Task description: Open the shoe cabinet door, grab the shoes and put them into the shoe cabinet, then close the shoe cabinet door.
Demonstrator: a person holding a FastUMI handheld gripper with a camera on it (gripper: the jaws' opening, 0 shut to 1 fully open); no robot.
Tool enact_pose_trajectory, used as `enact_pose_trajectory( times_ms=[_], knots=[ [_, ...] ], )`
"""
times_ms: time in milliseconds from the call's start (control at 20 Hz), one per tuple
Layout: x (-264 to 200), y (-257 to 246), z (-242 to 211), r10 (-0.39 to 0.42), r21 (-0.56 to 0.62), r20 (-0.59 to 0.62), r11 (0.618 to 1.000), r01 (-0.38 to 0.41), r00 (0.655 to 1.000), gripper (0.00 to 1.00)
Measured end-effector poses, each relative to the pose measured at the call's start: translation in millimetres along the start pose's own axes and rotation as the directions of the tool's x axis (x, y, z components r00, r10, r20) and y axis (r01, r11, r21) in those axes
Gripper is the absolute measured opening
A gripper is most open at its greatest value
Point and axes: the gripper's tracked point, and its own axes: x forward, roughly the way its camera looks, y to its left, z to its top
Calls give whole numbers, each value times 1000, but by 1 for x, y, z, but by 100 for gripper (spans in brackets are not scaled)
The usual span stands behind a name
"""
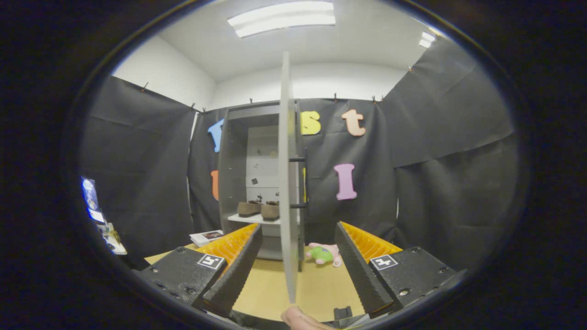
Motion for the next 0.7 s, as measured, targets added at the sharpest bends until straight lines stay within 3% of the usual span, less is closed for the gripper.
enact_pose_trajectory(
  times_ms=[200, 700],
  knots=[
    [1, -67, -11, -95, -15, -18, 995, 94, 995, 100],
    [62, -184, -101, -187, 9, -182, 981, 191, 966, 100]
  ],
)
